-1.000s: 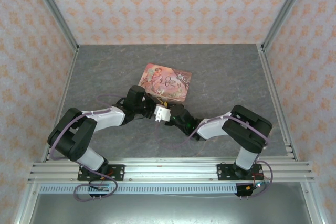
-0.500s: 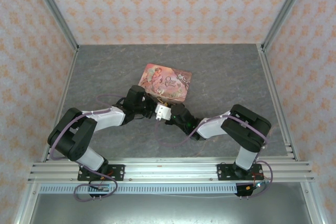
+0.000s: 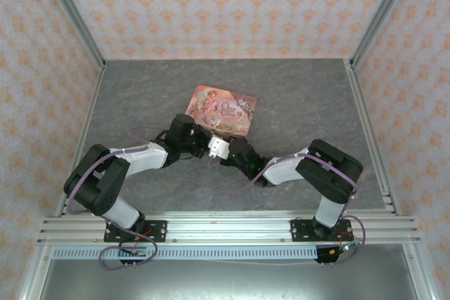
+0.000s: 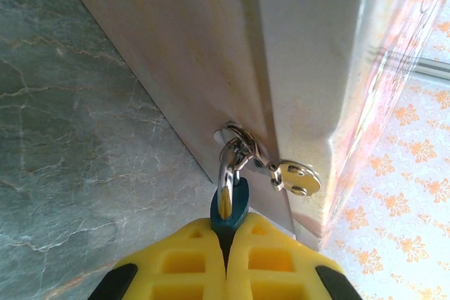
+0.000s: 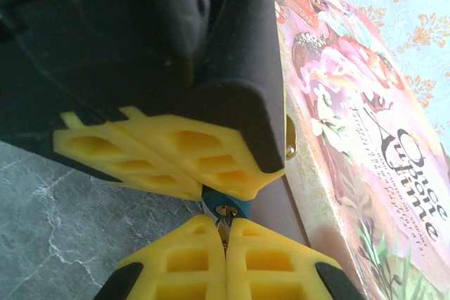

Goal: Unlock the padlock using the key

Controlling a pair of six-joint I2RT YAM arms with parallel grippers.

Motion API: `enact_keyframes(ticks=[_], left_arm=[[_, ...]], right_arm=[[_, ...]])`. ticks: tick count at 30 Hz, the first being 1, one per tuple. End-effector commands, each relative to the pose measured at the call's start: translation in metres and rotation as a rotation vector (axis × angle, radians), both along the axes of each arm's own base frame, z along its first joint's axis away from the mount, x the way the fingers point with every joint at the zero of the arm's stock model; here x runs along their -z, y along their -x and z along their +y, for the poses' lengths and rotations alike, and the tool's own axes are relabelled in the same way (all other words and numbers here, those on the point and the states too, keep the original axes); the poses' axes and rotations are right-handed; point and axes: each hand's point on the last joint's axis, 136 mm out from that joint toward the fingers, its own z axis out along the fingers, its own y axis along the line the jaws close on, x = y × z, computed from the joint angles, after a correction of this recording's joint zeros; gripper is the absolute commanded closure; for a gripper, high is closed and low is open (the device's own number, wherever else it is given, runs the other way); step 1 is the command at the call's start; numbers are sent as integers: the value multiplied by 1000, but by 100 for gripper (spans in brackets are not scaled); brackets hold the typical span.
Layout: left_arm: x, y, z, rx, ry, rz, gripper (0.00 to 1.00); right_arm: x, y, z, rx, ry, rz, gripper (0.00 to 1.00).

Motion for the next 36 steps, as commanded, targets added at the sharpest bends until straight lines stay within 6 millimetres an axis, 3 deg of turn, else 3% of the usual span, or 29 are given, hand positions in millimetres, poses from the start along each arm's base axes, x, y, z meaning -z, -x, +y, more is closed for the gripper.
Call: enact_keyframes(ticks=[1, 6, 14, 36], left_arm=[[-19, -4, -10, 21, 36, -39, 100], [-17, -3, -10, 20, 33, -35, 100], [-12, -2, -11, 24, 28, -27, 100], [14, 1, -3, 86, -120, -54, 100]], right_arm=[[-6, -10, -2, 64, -83, 49, 100], [-12, -7, 4, 98, -232, 148, 100], [-8, -2, 11, 134, -380, 269, 100], [-5, -4, 4, 148, -531, 462, 100]])
